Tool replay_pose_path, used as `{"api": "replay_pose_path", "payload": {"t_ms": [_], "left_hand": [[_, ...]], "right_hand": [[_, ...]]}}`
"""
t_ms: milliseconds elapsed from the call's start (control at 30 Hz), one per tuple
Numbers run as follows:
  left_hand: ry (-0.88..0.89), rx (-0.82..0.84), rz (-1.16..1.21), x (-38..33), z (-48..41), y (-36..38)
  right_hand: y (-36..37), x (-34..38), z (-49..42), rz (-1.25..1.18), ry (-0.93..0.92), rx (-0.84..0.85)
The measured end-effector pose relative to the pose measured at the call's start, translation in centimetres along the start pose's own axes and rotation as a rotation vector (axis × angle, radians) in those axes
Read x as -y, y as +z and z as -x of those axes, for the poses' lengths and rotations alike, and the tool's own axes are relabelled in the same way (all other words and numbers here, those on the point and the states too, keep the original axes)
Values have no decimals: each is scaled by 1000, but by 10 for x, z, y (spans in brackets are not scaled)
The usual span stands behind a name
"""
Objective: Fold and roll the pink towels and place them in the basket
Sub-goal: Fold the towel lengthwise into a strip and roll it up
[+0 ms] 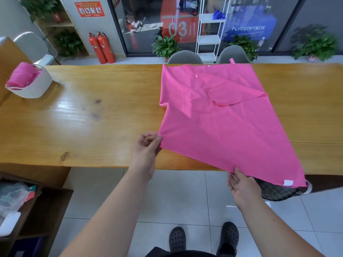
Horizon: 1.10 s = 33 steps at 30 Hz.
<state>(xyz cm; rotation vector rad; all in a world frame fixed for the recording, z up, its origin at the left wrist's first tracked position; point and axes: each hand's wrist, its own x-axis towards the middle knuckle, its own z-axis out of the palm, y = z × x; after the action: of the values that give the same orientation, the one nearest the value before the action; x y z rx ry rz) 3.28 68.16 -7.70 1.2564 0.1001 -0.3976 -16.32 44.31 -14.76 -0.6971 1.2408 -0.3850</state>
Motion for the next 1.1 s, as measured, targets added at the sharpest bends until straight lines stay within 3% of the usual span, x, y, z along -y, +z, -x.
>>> {"api": "replay_pose_path", "payload": {"t_ms": [67,133,200,267,333,433,500,667,967,1033,1100], "left_hand": [[-84,-194,-389,30,-1,-39],[-273,-233,-735,64,11,-75],[-375,-238,-834,83,22,-88],[-401,-212,-752,82,25,-79],[-369,-145,-495,68,16,-58],[-182,43,-68,22,3,-25],[-87,83,7,4,-1,-25],[-208,-142,-738,60,12,-91],[-223,-93,-1028,105,41,-146],[-252,-35,-1219,107,43,-148],[-260,6,-1493,108,41,-145]], "right_hand": [[1,-5,4,65,13,-8],[-1,-15,6,164,37,-19],[-4,-24,7,205,66,-12],[-7,-27,7,206,73,-8],[-7,-24,7,181,50,-30],[-5,-15,12,63,13,-27],[-1,-11,17,-18,2,1],[-6,-28,19,184,33,-26],[-44,-61,25,500,163,-18],[-49,-63,27,617,188,-30],[-53,-60,24,908,67,-62]]}}
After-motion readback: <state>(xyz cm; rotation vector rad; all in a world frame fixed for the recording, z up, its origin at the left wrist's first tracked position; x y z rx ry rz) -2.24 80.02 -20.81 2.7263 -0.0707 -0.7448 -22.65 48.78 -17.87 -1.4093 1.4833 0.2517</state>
